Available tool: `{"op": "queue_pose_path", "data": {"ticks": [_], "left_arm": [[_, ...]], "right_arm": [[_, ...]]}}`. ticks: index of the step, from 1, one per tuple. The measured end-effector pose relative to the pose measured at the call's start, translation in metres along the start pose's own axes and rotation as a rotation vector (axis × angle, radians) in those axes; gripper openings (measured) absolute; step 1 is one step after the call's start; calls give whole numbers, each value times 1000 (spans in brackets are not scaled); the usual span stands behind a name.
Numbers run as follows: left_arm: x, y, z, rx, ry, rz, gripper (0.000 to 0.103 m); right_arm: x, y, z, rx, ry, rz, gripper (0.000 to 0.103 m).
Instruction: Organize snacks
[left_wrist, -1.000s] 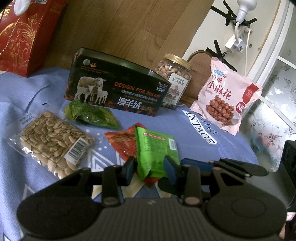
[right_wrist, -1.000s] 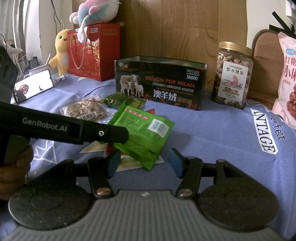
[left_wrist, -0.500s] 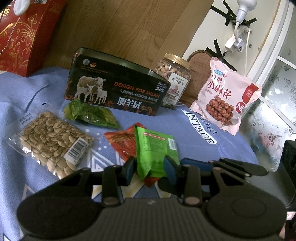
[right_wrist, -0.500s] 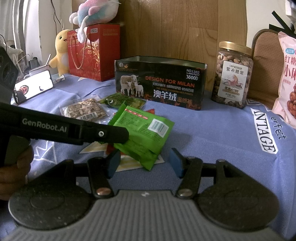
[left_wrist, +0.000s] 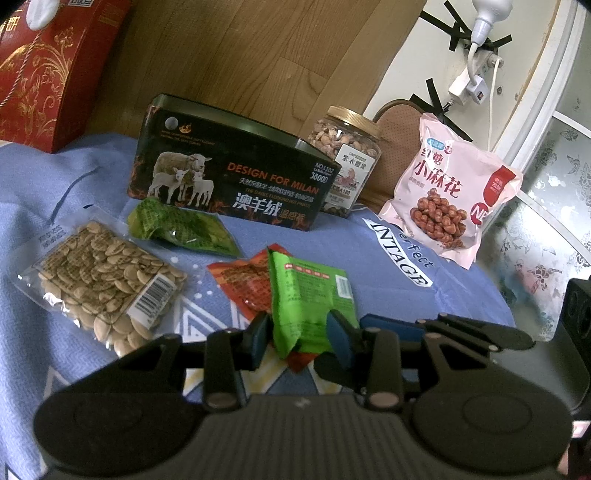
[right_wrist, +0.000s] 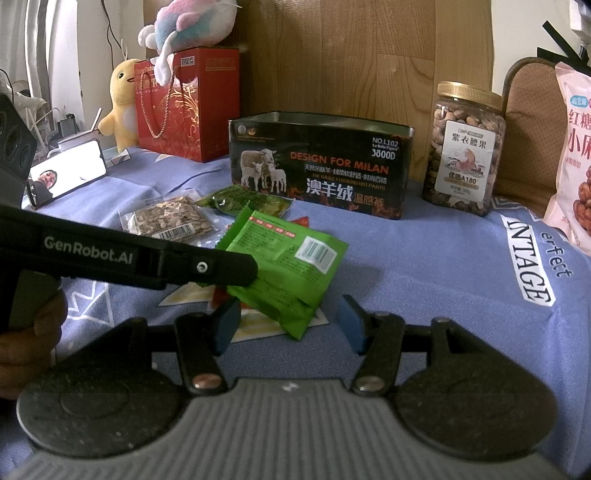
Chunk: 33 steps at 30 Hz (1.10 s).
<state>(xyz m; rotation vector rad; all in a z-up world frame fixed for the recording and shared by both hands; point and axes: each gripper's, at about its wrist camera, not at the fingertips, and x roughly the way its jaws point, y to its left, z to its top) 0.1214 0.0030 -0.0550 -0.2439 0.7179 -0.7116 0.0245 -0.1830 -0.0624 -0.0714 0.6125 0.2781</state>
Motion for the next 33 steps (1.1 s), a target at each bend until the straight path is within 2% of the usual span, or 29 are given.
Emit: {"op": "queue_pose_path", "data": {"ticks": [12,23,27,33], "left_arm": [[0,0,0,4,1,-3,35],[2,0,0,14,10,-23,34],[0,-1,0,35,3,-30,32],[-14,-12,11,67,-46,-54,28]], "right_arm": [[0,1,-1,2,-1,-1,61],[-1,5,-2,-3,-10,1,43],[-1,3,-1,-2,-15,1,40],[-16,-4,-4,54,-100,21,39]]}}
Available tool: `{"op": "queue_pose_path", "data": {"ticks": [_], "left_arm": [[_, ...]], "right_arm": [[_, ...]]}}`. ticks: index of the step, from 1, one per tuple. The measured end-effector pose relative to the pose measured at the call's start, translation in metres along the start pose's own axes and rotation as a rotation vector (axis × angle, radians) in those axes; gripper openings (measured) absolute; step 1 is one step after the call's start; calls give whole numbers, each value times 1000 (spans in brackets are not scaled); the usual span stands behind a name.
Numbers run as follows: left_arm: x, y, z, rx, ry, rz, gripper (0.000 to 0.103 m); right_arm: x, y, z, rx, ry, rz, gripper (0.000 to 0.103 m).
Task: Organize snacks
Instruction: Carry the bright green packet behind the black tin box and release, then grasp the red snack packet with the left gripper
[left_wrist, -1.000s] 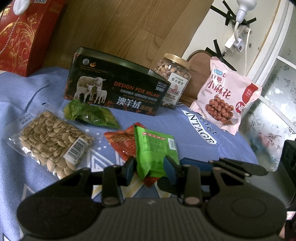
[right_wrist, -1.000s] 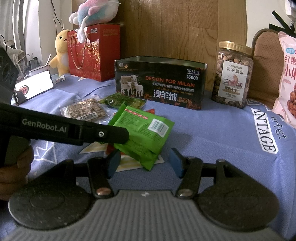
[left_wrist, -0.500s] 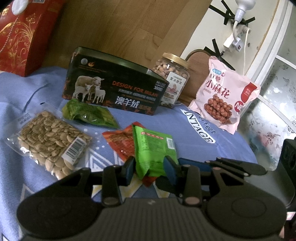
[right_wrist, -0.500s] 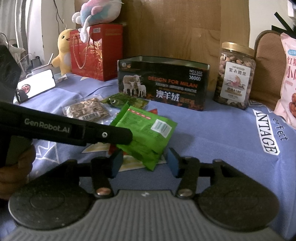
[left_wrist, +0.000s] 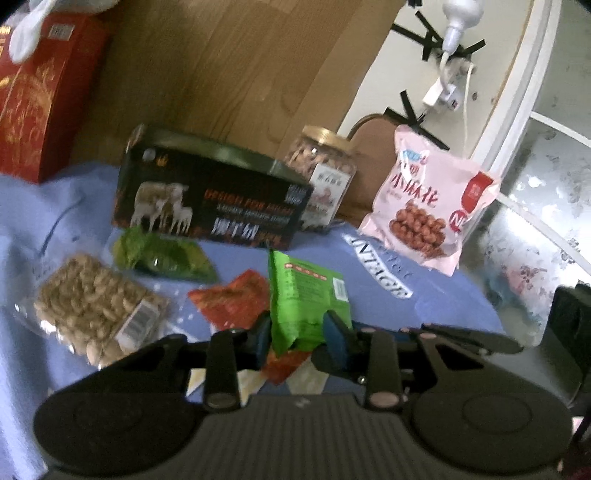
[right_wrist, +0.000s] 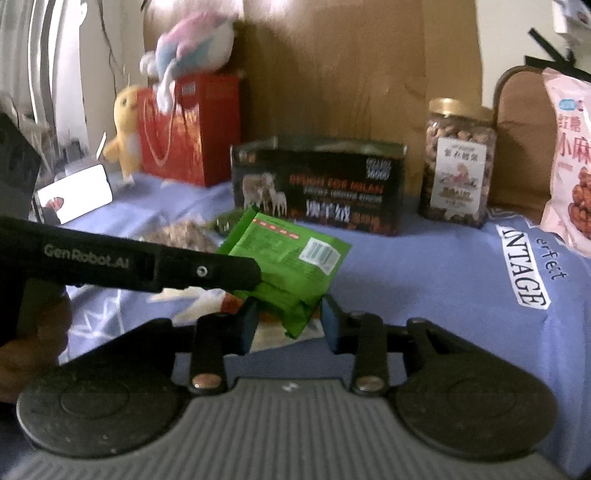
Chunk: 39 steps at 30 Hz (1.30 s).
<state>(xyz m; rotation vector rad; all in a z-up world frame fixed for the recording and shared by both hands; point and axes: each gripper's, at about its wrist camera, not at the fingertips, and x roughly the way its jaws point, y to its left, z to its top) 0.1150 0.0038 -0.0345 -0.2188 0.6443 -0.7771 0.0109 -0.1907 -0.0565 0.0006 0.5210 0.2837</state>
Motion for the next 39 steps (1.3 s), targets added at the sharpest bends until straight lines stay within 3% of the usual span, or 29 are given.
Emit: {"op": "queue_pose_path", "data": {"ticks": [4,8,12,15,17,19,23,29,30,32,36,38,39], "left_arm": [[-6,-7,32,25,-30,17,28],[-1,-5,86,17,-74,58,30],[33,13,137,22,-100,191,39],[62,32,153,13,-75,317,37],[57,37,149,10,-92,336,37],[42,35,138,12,-131,297,39],[9,34,107,-41,-142,246,39],[-35,40,63,-141,-135,200,38],[-40,43,56,-160,-134,191,38],[-47,46,44,-192,-116,168,38],[-41,41,31,-235,-38,94,37],[-37,32,25,-220,-15,65,37],[-35,28,24,-210,-6,62,37]], "right_arm": [[-7,1,18,-28,-54,-2,39],[10,-9,68,-69,-97,20,39],[63,-19,119,-101,-111,32,44],[113,-26,139,-89,-63,20,50],[120,-29,136,-49,-54,-34,50],[102,-40,121,32,-83,28,50],[63,-49,91,87,-107,31,50],[38,-53,53,199,21,135,53],[36,-47,47,195,40,151,55],[36,-33,37,157,79,169,70],[41,0,21,7,129,131,72],[42,16,17,-130,120,66,56],[40,19,16,-147,111,77,48]]}}
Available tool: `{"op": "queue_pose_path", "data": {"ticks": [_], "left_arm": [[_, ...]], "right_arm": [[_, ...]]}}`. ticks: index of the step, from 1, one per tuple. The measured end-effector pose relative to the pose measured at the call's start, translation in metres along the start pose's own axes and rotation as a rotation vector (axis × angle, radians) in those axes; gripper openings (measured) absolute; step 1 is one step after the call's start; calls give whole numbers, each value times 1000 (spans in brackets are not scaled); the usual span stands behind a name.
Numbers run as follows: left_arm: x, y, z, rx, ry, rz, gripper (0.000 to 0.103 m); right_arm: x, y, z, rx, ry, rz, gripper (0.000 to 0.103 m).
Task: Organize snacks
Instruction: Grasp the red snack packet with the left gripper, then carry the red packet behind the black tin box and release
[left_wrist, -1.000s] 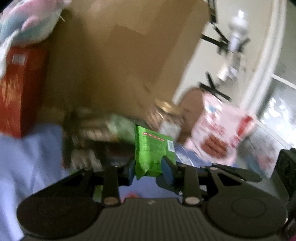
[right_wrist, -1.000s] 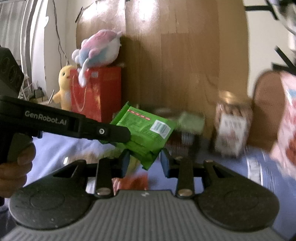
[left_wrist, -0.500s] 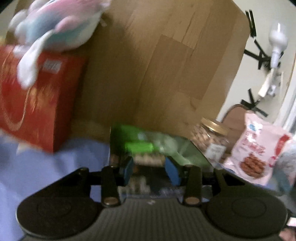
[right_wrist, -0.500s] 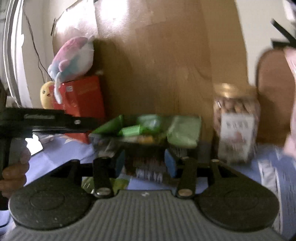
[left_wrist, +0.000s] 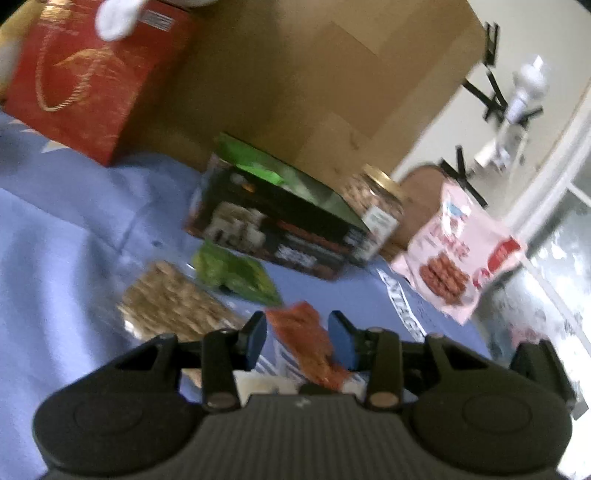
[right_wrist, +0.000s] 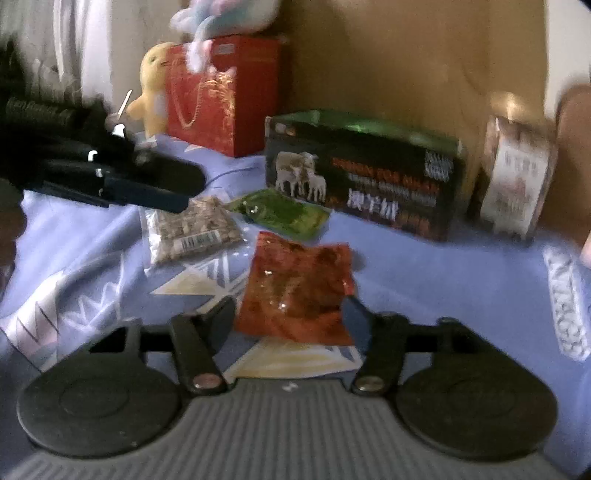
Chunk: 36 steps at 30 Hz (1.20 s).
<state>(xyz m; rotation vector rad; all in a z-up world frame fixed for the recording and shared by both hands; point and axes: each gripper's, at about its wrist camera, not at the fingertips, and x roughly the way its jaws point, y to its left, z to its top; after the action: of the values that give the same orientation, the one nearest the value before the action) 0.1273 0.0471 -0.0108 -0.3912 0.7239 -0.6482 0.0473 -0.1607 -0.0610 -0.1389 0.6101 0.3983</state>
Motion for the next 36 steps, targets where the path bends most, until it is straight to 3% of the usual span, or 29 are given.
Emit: {"op": "queue_pose_path", "data": {"ticks": [2,6,9,13,16,17,18,21,24,26,30,31,35,36], "left_arm": [[4,-4,-6,0,21,-11,37],[16,-8,-14,-31,87,-31,37],[27,-12,-15,-43,124,-47,39],[45,-20,-6,-45,148,-58,40],[67,-21,1,-48,171,-12,26],[77,-18,0,-71,194,-6,14],[82,-15,-1,-103,192,-14,13],[85,-8,-1,-170,175,-51,12],[74,-2,1,-221,140,-113,12],[67,2,6,-256,123,-167,11],[57,1,12,-268,101,-235,11],[57,0,13,-263,101,-241,11],[59,-7,18,-221,106,-231,11],[59,-9,21,-207,100,-235,11]], "right_arm": [[-6,-5,-4,23,-7,-6,28],[-8,-24,-8,161,-20,21,25],[-13,-43,-14,288,-31,82,16],[-14,-53,-18,353,-30,109,10],[-15,-53,-19,358,-33,114,10],[-15,-53,-20,361,-33,118,11],[-15,-54,-20,363,-34,121,11],[-18,-56,-22,377,-49,107,15],[-27,-67,-26,440,-102,136,46],[-33,-77,-29,513,-141,119,73],[-36,-99,-37,672,-173,263,73],[-35,-103,-39,716,-179,307,71],[-36,-106,-36,761,-191,406,36],[-37,-104,-32,757,-192,415,36]]}}
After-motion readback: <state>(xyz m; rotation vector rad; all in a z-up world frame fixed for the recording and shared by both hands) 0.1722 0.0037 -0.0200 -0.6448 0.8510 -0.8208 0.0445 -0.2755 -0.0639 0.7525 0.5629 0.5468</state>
